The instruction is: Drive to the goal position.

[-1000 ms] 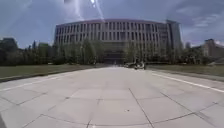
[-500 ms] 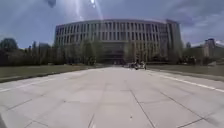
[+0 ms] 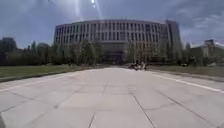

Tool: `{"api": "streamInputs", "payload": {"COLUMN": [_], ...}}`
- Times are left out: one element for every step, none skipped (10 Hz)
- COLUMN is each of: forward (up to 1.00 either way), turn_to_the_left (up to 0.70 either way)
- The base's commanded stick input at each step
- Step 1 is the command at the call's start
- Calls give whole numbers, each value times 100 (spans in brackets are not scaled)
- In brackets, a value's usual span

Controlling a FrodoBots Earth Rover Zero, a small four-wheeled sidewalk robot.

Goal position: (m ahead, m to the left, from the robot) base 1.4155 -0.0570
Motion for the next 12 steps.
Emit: {"api": "streamInputs", "payload": {"forward": [47, 50, 50, 50, 50, 50, 50, 50, 50, 50, 50, 50], "turn_to_the_left": [0, 0, 0, 0, 0, 0, 0, 0, 0, 0, 0, 0]}}
